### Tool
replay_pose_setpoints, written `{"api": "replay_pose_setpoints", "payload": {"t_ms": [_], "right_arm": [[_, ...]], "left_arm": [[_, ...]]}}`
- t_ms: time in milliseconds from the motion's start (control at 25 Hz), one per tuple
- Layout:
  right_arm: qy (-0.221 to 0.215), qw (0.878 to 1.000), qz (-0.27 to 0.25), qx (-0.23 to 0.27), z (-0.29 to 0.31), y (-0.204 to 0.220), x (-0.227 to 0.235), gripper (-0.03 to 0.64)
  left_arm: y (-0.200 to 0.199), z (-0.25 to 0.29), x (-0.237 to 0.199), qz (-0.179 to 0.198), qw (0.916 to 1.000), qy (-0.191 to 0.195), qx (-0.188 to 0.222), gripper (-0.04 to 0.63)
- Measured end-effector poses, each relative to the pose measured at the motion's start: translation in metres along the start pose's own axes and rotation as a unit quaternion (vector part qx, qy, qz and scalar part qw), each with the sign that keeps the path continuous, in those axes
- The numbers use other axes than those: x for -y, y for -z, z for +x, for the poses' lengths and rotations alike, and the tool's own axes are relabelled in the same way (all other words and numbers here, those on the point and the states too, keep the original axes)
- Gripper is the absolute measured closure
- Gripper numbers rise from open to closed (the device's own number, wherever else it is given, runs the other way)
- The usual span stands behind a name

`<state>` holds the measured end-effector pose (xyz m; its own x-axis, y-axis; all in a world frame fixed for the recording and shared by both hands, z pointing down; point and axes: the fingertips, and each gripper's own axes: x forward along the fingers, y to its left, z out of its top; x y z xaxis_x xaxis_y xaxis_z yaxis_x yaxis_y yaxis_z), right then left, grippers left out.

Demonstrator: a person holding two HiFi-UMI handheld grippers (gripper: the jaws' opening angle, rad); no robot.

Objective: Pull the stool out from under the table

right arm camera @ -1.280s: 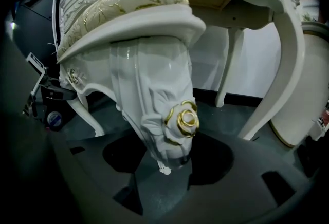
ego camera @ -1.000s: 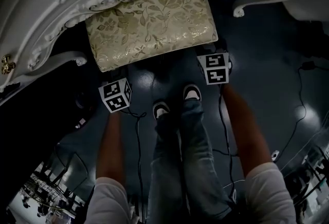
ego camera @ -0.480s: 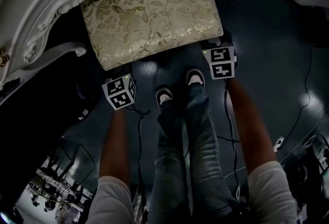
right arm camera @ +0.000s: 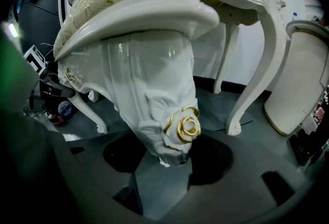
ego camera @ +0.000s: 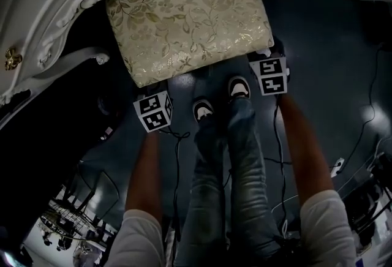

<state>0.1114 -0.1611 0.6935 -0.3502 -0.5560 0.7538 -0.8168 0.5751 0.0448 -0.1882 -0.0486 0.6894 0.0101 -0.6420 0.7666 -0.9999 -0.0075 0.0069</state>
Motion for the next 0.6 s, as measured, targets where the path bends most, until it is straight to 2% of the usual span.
{"api": "replay_pose_setpoints", "payload": {"t_ms": [600], "right_arm": [[0.004, 0.999, 0.007, -0.044, 0.0029, 0.0084, -0.0054, 0.38]], "left_arm": [[0.002, 0.004, -0.0058, 0.023, 0.9985, 0.013, -0.049, 0.356]]}}
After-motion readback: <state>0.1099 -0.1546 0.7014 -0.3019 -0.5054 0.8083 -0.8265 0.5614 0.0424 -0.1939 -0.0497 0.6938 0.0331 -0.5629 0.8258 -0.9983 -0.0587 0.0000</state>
